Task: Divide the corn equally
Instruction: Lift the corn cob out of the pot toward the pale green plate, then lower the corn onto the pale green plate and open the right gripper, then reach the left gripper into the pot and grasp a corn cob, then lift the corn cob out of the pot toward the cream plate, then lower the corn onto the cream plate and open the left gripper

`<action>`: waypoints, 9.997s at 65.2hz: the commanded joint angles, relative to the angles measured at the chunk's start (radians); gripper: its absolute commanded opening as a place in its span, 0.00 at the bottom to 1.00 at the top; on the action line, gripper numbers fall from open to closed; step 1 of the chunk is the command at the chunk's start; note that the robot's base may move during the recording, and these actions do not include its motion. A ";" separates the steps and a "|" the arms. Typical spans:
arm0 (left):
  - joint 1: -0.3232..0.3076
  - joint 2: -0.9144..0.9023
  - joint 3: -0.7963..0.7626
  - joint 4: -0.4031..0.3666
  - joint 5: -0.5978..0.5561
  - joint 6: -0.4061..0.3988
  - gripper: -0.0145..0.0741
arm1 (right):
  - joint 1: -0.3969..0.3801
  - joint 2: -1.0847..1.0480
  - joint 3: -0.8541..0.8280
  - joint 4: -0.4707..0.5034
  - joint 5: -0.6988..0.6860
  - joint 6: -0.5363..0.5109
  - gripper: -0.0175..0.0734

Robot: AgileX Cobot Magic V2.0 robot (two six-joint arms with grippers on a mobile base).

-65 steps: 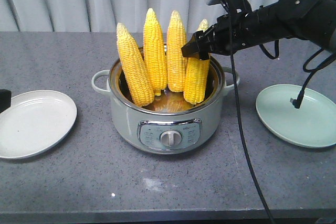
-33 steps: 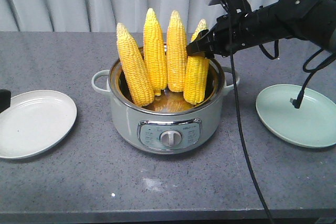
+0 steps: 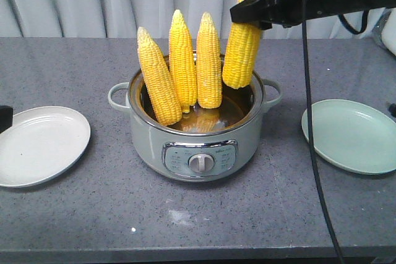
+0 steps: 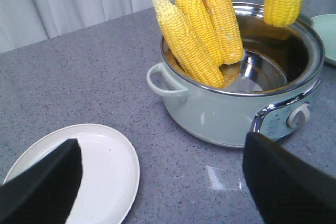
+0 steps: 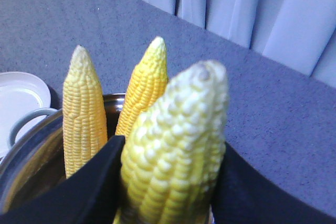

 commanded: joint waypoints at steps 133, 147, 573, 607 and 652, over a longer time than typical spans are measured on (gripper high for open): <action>-0.006 0.001 -0.031 -0.031 -0.069 0.002 0.82 | -0.222 0.267 -0.036 -0.890 0.163 0.703 0.67; -0.006 0.001 -0.031 -0.031 -0.068 0.002 0.82 | -0.222 0.271 -0.036 -0.890 0.159 0.705 0.79; 0.008 1.009 -0.648 0.527 0.252 -0.448 0.44 | -0.001 -0.764 0.724 -0.672 -0.017 0.658 0.81; 0.008 1.038 -0.648 0.527 0.189 -0.470 0.70 | -0.001 -0.764 0.724 -0.672 -0.017 0.658 0.81; -0.008 0.982 -0.648 0.450 0.185 -0.424 0.78 | -0.001 -0.764 0.724 -0.672 -0.017 0.658 0.81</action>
